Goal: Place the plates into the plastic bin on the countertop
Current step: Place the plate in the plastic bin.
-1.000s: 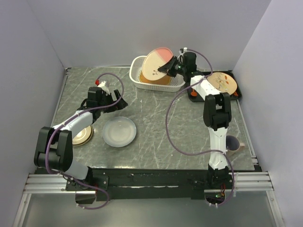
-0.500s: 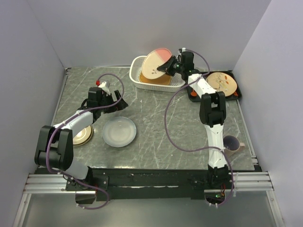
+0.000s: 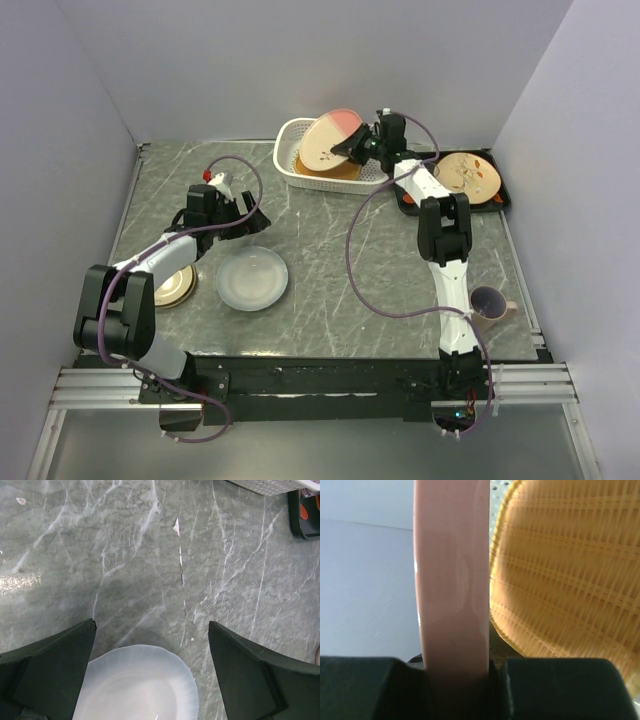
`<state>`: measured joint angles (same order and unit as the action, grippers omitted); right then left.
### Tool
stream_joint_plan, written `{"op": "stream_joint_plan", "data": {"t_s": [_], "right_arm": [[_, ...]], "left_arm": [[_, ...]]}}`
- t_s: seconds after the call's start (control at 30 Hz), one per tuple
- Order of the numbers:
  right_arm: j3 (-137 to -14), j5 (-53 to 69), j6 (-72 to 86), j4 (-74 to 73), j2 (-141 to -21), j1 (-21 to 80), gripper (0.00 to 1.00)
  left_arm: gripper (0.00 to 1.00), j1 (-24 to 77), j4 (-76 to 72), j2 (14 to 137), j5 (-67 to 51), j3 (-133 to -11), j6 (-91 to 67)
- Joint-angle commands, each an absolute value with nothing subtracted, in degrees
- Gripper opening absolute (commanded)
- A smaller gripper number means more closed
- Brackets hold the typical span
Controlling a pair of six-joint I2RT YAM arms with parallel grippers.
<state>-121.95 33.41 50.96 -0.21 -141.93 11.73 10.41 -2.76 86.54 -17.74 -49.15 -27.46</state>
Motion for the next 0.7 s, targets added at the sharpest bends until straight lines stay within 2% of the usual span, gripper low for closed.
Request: {"op": "stream_joint_plan", "data": {"t_s": [0.0, 0.2, 0.3, 0.33, 0.43, 0.47, 0.57, 0.67], "right_arm": [[-126.12, 34.54, 52.03, 7.91, -141.50, 11.51, 0.00], [-125.07, 34.02, 51.86, 8.09, -142.56, 11.51, 0.00], [-124.81, 34.10, 51.42, 7.30, -143.08, 11.60, 0.04], [-124.63, 33.93, 51.07, 6.95, -143.09, 11.51, 0.09], [-124.10, 33.75, 49.49, 4.93, -142.91, 11.51, 0.16], [-124.01, 33.58, 48.96, 3.27, -142.82, 11.43, 0.26], [-123.23, 32.61, 47.03, 0.37, -141.95, 11.08, 0.42], [-123.57, 31.65, 44.92, -3.58, -141.24, 10.90, 0.48]], "left_arm": [[0.99, 10.20, -4.48, 86.66, -18.19, -49.92, -26.46], [0.99, 10.20, -4.31, 86.57, -18.19, -49.92, -26.28], [0.99, 10.20, -4.13, 86.49, -18.02, -49.92, -26.10], [0.99, 10.20, -4.13, 86.48, -18.02, -49.92, -26.02], [0.99, 10.20, -4.04, 86.40, -18.02, -49.92, -26.02], [0.99, 10.20, -3.96, 86.40, -17.93, -49.92, -26.10], [0.99, 10.20, -3.60, 86.48, -18.02, -50.10, -25.93], [0.99, 10.20, -3.60, 86.31, -18.11, -50.01, -25.93]]}}
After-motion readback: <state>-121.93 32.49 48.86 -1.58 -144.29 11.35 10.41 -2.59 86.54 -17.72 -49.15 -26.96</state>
